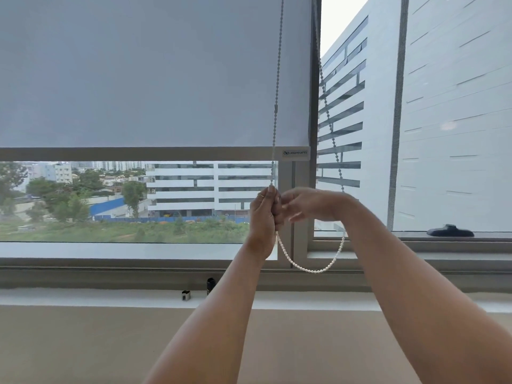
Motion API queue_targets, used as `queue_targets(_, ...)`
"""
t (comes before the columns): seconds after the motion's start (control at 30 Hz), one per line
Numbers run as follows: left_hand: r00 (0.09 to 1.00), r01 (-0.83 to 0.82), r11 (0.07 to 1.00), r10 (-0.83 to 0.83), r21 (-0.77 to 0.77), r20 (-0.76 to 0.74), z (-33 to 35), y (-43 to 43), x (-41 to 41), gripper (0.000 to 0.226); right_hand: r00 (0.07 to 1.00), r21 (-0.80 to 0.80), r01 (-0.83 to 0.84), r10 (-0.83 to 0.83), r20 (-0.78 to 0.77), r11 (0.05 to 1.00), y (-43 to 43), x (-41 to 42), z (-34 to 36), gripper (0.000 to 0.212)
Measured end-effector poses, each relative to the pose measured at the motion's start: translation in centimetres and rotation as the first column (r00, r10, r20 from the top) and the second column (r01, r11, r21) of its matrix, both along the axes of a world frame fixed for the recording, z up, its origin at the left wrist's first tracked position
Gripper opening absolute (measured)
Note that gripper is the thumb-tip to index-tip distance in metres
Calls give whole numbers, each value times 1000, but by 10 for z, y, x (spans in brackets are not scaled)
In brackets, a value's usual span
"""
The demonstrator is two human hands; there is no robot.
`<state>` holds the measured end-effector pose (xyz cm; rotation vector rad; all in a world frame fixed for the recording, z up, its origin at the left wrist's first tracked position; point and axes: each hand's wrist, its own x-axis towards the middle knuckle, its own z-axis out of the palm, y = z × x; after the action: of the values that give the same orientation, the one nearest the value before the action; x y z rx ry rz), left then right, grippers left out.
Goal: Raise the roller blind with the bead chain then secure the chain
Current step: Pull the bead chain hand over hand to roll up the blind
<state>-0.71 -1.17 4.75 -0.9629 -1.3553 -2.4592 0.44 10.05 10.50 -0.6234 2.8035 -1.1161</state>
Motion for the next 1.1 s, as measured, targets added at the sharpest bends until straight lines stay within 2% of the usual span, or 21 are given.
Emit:
queue_targets(0.07, 1000, 3, 1000, -3, -5, 4, 1, 1, 2, 37, 992, -350, 20, -61, -107, 936, -10, 7, 21, 25)
queue_targets(0.13, 1000, 16, 1000, -16, -16, 2, 1, 2, 5, 36, 986, -612, -25, -83, -146, 791, -23, 10, 34, 34)
queue_targets(0.27, 999, 41, 999, -41, -26, 2, 1, 2, 10, 37, 981, -802, -43, -126, -145, 596, -52, 15, 32, 48)
queue_targets(0.4, 999, 41, 998, -41, -47, 0, 1, -1, 13, 38, 922, -869, -101, -282, -265, 484, -69, 12, 23, 58)
queue_targets(0.57, 999, 45, 998, -44, -54, 14, 0, -10, 7, 41, 937, -856, -114, -231, -261, 505, -72, 15, 25, 59)
queue_targets(0.67, 1000, 12, 982, -16, -186, -21, 11, -17, 4, 42, 931, -841, -100, -249, -268, 532, -69, 14, 25, 61)
queue_targets(0.73, 997, -66, 957, 53, -282, -52, 30, -23, 6, 35, 918, -834, -102, -272, -290, 542, -65, 14, 25, 62)
queue_targets(0.77, 997, -71, 958, 57, -276, -59, 43, -25, 6, 36, 911, -831, -102, -284, -298, 546, -64, 13, 25, 62)
queue_targets(0.9, 1000, 0, 998, -2, -58, -22, 110, -27, 4, 35, 914, -834, -115, -271, -301, 540, -58, 14, 24, 58)
queue_targets(1.1, 989, -139, 966, 124, -218, -81, 181, -9, 21, 33, 924, -836, -135, -237, -300, 533, -62, 13, 23, 65)
